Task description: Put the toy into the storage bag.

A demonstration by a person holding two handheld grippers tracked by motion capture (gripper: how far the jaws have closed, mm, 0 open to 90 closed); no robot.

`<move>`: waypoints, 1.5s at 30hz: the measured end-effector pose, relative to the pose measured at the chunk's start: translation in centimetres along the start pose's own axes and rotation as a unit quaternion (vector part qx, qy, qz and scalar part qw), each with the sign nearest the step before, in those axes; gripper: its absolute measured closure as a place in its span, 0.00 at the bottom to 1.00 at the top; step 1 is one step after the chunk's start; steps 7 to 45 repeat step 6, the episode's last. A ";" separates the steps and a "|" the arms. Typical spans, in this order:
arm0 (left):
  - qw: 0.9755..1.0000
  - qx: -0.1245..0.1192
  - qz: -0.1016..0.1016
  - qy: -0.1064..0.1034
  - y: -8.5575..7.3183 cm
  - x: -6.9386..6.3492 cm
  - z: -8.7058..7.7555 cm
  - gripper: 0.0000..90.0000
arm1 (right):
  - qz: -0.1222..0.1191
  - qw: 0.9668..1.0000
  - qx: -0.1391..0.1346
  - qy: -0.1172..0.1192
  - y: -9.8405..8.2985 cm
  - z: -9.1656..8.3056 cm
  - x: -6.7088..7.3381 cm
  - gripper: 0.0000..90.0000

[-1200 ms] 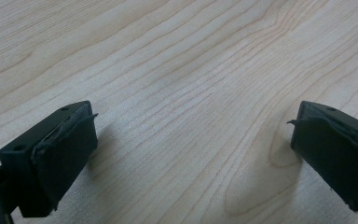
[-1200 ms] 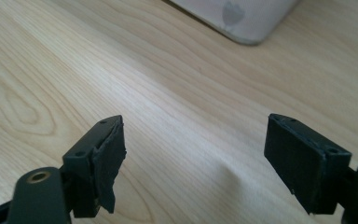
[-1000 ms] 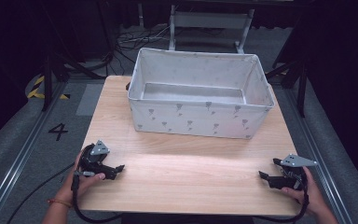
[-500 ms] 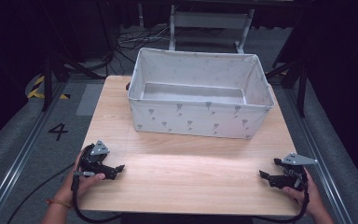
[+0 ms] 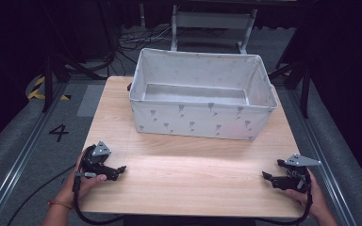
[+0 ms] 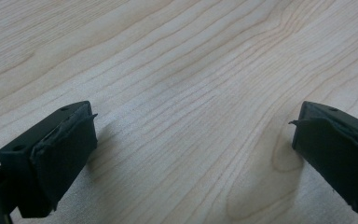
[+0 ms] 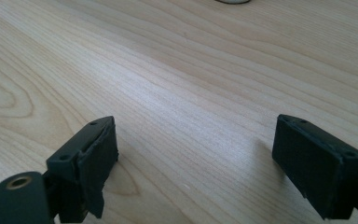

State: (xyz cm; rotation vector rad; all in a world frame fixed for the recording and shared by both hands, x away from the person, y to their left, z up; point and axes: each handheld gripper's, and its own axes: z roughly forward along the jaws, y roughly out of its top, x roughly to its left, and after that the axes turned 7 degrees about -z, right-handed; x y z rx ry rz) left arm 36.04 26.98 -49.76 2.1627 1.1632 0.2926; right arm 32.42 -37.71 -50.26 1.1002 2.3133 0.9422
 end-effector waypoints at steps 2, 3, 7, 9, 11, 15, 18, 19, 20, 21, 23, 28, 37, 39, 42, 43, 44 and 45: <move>1.000 0.001 -0.002 0.001 0.0 0.0 0.0 0.00 | 0.000 1.000 0.000 -0.001 0.0 0.0 0.0 0.16; 1.000 0.001 -0.003 0.002 0.0 0.0 0.0 0.00 | -0.001 1.000 0.000 -0.001 0.0 0.0 0.0 0.16; 1.000 -0.001 0.001 0.008 0.1 0.0 0.0 0.00 | 0.000 1.000 0.000 -0.001 0.0 0.0 0.0 0.16; 1.000 -0.001 0.001 0.008 0.1 0.0 0.0 0.00 | 0.000 1.000 0.000 -0.001 0.0 0.0 0.0 0.16; 1.000 -0.001 0.001 0.008 0.1 0.0 0.0 0.00 | 0.000 1.000 0.000 -0.001 0.0 0.0 0.0 0.16; 1.000 -0.001 0.001 0.008 0.1 0.0 0.0 0.00 | 0.000 1.000 0.000 -0.001 0.0 0.0 0.0 0.16; 1.000 -0.001 0.001 0.008 0.1 0.0 0.0 0.00 | 0.000 1.000 0.000 -0.001 0.0 0.0 0.0 0.16; 1.000 -0.001 0.001 0.008 0.1 0.0 0.0 0.00 | 0.000 1.000 0.000 -0.001 0.0 0.0 0.0 0.16; 1.000 -0.001 0.001 0.008 0.1 0.0 0.0 0.00 | 0.000 1.000 0.000 -0.001 0.0 0.0 0.0 0.16; 1.000 -0.001 0.001 0.008 0.1 0.0 0.0 0.00 | 0.000 1.000 0.000 -0.001 0.0 0.0 0.0 0.16; 1.000 -0.001 0.001 0.008 0.1 0.0 0.0 0.00 | 0.000 1.000 0.000 -0.001 0.0 0.0 0.0 0.16; 1.000 -0.001 0.001 0.008 0.1 0.0 0.0 0.00 | 0.000 1.000 0.000 -0.001 0.0 0.0 0.0 0.16; 1.000 -0.001 0.001 0.008 0.1 0.0 0.0 0.00 | 0.000 1.000 0.000 -0.001 0.0 0.0 0.0 0.16; 1.000 -0.001 0.001 0.008 0.1 0.0 0.0 0.00 | 0.000 1.000 0.000 -0.001 0.0 0.0 0.0 0.16; 1.000 -0.001 0.001 0.008 0.1 0.0 0.0 0.00 | 0.000 1.000 0.000 -0.001 0.0 0.0 0.0 0.16; 1.000 -0.001 0.001 0.008 0.1 0.0 0.0 0.00 | 0.000 1.000 0.000 -0.001 0.0 0.0 0.0 0.16; 1.000 -0.001 0.001 0.008 0.1 0.0 0.0 0.00 | 0.000 1.000 0.000 -0.001 0.0 0.0 0.0 0.16; 1.000 -0.001 0.001 0.008 0.1 0.0 0.0 0.00 | 0.000 1.000 0.000 -0.001 0.0 0.0 0.0 0.16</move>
